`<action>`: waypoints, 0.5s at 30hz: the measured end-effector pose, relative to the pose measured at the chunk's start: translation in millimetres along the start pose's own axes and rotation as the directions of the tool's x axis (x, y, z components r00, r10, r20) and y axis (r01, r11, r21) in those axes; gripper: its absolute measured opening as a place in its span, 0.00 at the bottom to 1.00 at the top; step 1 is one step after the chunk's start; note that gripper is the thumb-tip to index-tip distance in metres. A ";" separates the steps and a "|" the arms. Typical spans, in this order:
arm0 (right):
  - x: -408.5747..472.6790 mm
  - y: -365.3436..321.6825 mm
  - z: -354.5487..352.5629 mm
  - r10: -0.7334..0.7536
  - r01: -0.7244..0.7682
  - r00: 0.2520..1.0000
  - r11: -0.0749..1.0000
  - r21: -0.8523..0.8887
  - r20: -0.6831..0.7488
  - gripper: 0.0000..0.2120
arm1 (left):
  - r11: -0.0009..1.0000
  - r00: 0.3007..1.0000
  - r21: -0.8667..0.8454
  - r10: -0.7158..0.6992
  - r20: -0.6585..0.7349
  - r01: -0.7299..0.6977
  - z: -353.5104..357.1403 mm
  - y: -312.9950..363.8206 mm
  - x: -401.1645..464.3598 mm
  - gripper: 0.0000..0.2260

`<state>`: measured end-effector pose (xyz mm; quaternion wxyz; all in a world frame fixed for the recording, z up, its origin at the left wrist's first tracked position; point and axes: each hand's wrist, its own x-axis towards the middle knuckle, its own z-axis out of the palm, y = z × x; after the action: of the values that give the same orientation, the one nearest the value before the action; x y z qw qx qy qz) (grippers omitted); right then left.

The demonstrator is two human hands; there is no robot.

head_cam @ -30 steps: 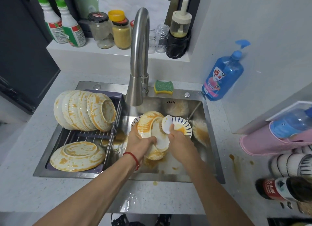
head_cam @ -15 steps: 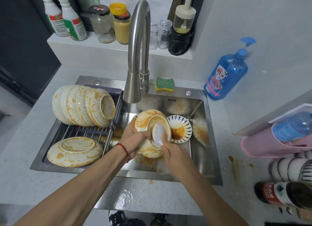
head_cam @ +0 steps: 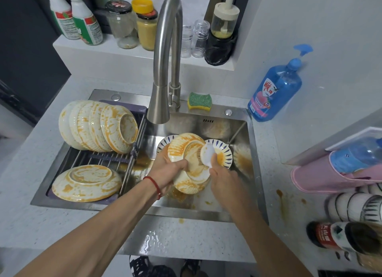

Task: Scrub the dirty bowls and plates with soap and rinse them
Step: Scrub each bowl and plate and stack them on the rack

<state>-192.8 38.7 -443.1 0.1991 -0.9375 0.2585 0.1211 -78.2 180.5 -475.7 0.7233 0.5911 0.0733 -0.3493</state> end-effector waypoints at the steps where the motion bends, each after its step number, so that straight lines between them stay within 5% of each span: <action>1: -5.3 -4.8 4.0 -0.040 0.040 0.999 0.999 0.032 0.021 0.28 | 1.000 1.000 -0.007 0.003 -0.010 -0.003 0.0 1.5 1.4 0.31; 4: -41.1 -4.5 17.5 -0.122 0.115 0.988 0.990 0.081 0.090 0.28 | 0.999 0.999 -0.021 0.033 -0.015 -0.033 -6.0 9.2 4.0 0.34; 7: -16.0 11.5 15.6 0.014 -0.014 1.000 1.000 0.003 0.021 0.27 | 1.000 1.000 0.010 0.018 -0.001 -0.018 -6.4 5.0 -0.5 0.31; 12: -25.4 -9.6 20.2 -0.104 0.103 0.994 0.994 0.036 0.034 0.28 | 0.999 1.000 -0.044 0.014 -0.006 -0.014 -8.0 3.7 1.1 0.33; 15: -26.5 3.5 15.0 -0.026 0.025 0.999 1.000 0.008 0.043 0.27 | 0.999 0.999 -0.010 0.033 0.012 -0.032 -14.6 6.6 -0.2 0.32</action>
<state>-218.7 54.1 -448.8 0.2095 -0.9371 0.2427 0.1378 -70.0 194.2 -474.5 0.7322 0.5866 0.0611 -0.3406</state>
